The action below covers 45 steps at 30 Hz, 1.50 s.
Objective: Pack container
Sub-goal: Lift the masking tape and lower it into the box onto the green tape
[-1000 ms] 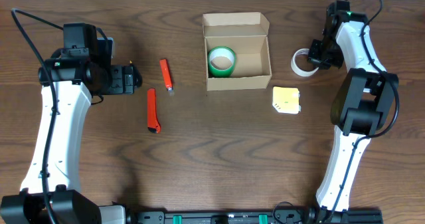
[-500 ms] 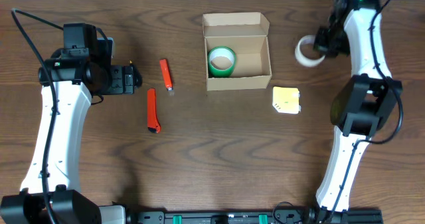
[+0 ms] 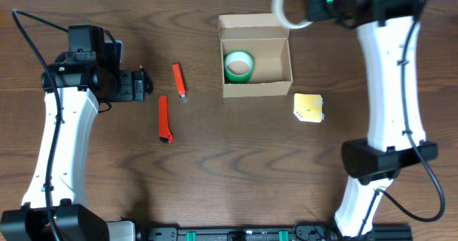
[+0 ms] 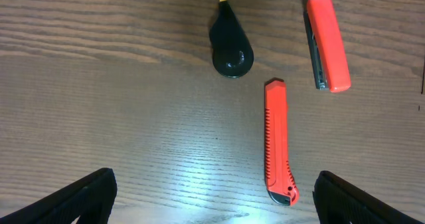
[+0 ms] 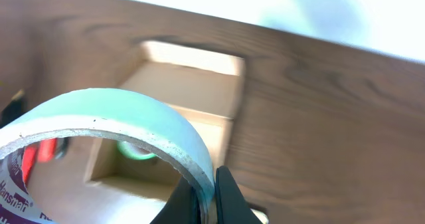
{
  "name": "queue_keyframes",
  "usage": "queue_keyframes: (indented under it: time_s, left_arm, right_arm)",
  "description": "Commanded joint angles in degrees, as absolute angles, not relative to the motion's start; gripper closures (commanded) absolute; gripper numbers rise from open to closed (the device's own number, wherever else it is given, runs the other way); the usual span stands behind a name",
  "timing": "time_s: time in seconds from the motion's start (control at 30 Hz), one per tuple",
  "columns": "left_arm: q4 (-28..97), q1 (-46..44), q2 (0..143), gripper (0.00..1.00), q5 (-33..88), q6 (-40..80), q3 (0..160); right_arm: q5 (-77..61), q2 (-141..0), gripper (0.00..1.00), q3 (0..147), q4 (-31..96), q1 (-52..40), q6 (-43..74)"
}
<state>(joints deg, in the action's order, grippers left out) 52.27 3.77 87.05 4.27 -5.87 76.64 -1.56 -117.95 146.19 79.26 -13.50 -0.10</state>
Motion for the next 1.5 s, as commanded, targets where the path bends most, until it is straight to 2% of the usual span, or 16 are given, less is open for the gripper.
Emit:
queue_keyframes:
  time_s: [0.0, 0.2, 0.83, 1.47]
  left_arm:
    - [52.45, 4.16, 87.35, 0.05, 3.88, -6.22, 77.65]
    - [52.45, 4.16, 87.35, 0.05, 3.86, -6.24, 77.65]
    - [52.45, 4.16, 87.35, 0.05, 3.88, -6.22, 77.65]
    - [52.45, 4.16, 87.35, 0.04, 3.88, -6.22, 77.65]
  right_arm:
    - [-1.74, -120.81, 0.99, 144.7, 78.54, -16.73, -6.79]
    - [-1.23, -126.41, 0.99, 144.62, 76.62, -20.86, -8.86]
    - [-1.56, -143.28, 0.99, 144.62, 74.89, -22.98, -5.58]
    - [0.38, -144.51, 0.99, 144.38, 74.22, -21.93, -5.08]
